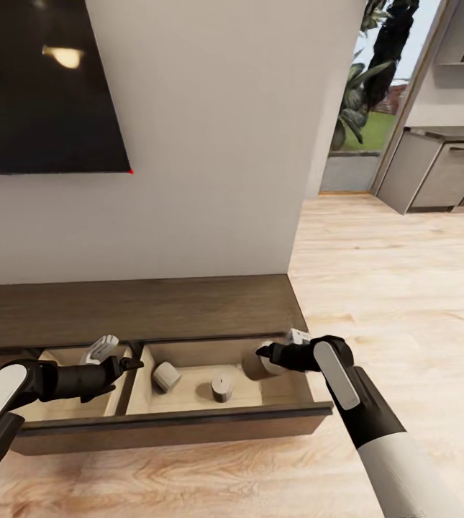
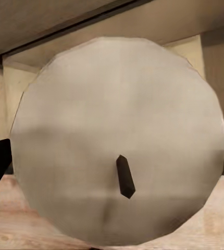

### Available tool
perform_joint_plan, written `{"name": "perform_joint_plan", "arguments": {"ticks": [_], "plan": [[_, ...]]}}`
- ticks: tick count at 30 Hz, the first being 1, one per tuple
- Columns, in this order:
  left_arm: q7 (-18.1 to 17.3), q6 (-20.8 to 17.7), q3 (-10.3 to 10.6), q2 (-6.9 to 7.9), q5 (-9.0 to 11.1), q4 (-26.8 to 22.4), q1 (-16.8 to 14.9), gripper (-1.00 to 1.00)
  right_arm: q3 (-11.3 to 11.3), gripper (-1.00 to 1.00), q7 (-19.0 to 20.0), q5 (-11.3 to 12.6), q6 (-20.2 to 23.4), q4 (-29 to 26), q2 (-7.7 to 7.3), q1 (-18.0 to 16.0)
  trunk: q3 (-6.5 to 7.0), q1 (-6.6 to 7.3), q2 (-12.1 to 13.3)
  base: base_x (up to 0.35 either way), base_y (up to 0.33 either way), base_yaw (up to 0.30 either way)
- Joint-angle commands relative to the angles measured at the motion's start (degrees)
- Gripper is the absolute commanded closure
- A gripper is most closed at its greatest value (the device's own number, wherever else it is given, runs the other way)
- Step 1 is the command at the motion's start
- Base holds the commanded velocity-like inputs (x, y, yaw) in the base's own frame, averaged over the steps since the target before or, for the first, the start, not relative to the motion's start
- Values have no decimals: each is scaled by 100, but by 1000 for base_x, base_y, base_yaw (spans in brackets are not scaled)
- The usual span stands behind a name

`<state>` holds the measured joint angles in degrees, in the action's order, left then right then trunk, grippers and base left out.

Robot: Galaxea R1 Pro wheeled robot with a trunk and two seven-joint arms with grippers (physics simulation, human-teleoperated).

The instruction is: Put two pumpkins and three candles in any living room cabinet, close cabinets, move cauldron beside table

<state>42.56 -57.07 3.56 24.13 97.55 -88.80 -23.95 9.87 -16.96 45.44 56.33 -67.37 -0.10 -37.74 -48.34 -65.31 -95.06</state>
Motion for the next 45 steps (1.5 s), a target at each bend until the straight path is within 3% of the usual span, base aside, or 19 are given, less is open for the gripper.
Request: {"name": "perform_joint_plan", "arguments": {"ticks": [1, 7, 15, 22, 31, 38, 45], "plan": [[60, 3, 5, 4, 56, -1, -5, -100, 6, 100, -187, 72, -8, 58, 0, -5, -4, 0, -3, 12, 0, 0], [60, 3, 4, 4, 54, 4, -5, -100, 15, 100, -574, -51, -89, 253, 1, -5, -4, 0, -3, 56, 0, 0], [63, 3, 13, -3, 30, 4, -5, -100, 54, 100, -728, -125, -402, 410, 9, -5, -4, 0, -3, 252, 6, 0], [60, 10, 35, -13, 28, 3, -5, -100, 242, 100, -802, -530, -535, 928, 30, -5, -4, 0, -3, 131, 16, 0], [60, 11, 38, -12, 27, 6, -5, -100, 267, 100, -809, -573, -548, 1067, 56, -5, -4, 0, -3, 6, 60, 0], [61, 10, 39, -14, 27, 12, -5, -100, 842, 100, -983, -595, -827, 1479, 366, -43, -4, 0, -3, 0, 3, 0], [62, 11, 39, -21, 27, 12, -5, -100, 960, 100, -1271, -575, -1117, 1568, 592, -49, -4, 0, -3, 5, 0, 0]]}}
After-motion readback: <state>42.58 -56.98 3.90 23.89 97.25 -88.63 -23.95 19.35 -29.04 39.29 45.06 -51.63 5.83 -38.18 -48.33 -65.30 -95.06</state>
